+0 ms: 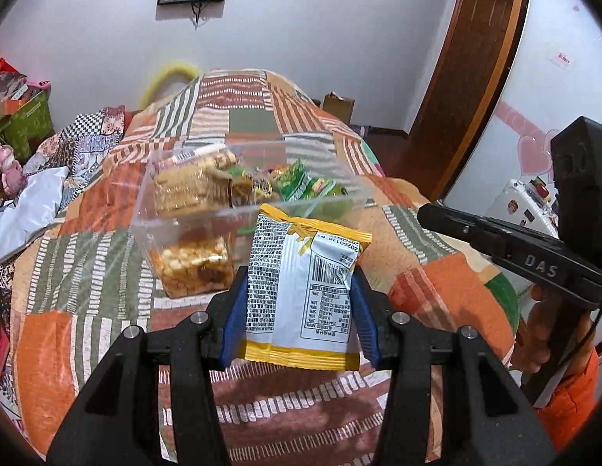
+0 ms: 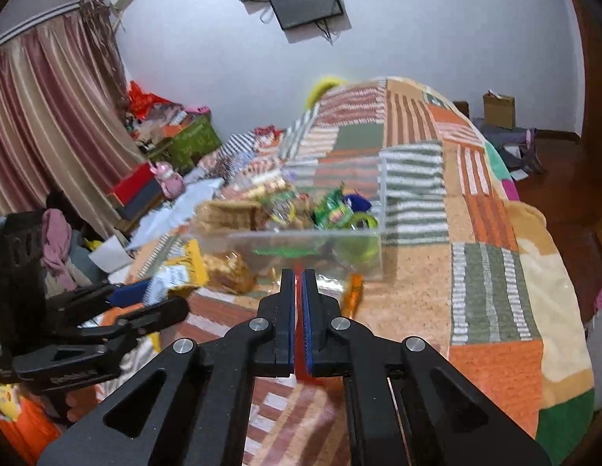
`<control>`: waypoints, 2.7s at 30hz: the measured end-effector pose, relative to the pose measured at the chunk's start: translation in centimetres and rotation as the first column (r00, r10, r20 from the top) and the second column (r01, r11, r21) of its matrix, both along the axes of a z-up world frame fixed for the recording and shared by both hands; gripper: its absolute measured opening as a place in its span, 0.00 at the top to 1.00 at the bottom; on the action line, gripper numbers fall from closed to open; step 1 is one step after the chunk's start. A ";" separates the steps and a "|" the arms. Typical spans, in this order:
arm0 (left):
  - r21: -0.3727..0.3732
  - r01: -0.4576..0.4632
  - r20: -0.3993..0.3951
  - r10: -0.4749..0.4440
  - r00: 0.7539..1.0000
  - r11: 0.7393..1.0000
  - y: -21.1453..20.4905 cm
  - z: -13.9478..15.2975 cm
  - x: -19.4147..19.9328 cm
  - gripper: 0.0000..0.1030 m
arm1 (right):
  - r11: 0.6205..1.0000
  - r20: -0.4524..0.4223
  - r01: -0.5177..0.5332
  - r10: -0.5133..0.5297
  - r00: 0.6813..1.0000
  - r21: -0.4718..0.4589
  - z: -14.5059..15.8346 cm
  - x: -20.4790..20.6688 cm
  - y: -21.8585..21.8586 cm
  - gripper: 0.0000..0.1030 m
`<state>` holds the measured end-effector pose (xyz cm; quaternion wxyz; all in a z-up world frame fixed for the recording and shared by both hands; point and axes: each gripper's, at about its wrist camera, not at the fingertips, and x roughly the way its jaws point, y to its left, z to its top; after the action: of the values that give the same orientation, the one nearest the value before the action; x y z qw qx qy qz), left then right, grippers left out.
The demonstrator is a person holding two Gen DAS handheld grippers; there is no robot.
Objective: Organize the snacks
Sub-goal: 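Grasp the white-and-yellow packet with the left tool while the right grasps the red bean bag, then carry both bags over the clear box and release them inside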
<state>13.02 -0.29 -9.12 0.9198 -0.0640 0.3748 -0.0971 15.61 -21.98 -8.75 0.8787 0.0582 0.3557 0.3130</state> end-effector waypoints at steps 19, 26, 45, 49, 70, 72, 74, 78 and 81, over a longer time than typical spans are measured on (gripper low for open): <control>-0.010 -0.041 -0.054 0.041 0.998 0.999 1.4 -2.1 -1.0 0.53 | 0.979 -0.234 -0.077 0.032 0.972 -0.188 -8.5 1.2 0.4 0.26; -0.016 -0.048 -0.073 0.047 0.996 0.999 1.6 -2.9 -1.0 0.53 | 0.964 -0.229 -0.142 0.089 0.969 -0.225 -9.9 0.6 2.8 0.15; -0.039 -0.086 -0.019 0.086 0.996 0.995 2.8 -0.6 -0.4 0.53 | 0.987 -0.126 -0.126 0.114 0.985 -0.094 -4.5 -1.5 2.5 0.71; -0.032 -0.096 0.029 0.097 0.995 0.995 3.3 1.2 0.5 0.53 | 0.993 -0.064 -0.101 0.097 0.993 -0.065 -2.2 -0.5 2.5 0.71; 0.033 -0.132 0.011 0.132 0.991 0.991 6.6 2.2 13.5 0.53 | 0.998 -0.056 -0.059 0.057 0.997 -0.038 -1.9 11.2 8.5 0.71; 0.036 -0.123 -0.007 0.124 0.992 0.992 6.4 1.4 14.4 0.53 | 0.997 -0.069 -0.063 0.059 0.996 -0.051 -2.5 11.8 8.9 0.71; 0.043 -0.110 -0.019 0.111 0.994 0.993 6.0 0.7 15.1 0.53 | 0.995 -0.076 -0.067 0.061 0.995 -0.070 -3.1 12.2 9.3 0.71; 0.072 -0.088 -0.033 0.090 0.995 0.994 5.2 -0.2 16.2 0.53 | 0.995 -0.082 -0.068 0.062 0.995 -0.072 -3.5 12.3 8.9 0.67; 0.081 -0.076 -0.050 0.080 0.996 0.994 4.8 -0.8 16.7 0.53 | 0.991 -0.058 -0.040 0.033 0.998 -0.125 -3.5 12.1 8.6 0.63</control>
<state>29.73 4.55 -9.93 0.9145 -0.0449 0.3997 -0.0444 27.74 -13.39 -12.29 0.8646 0.0048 0.4000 0.3040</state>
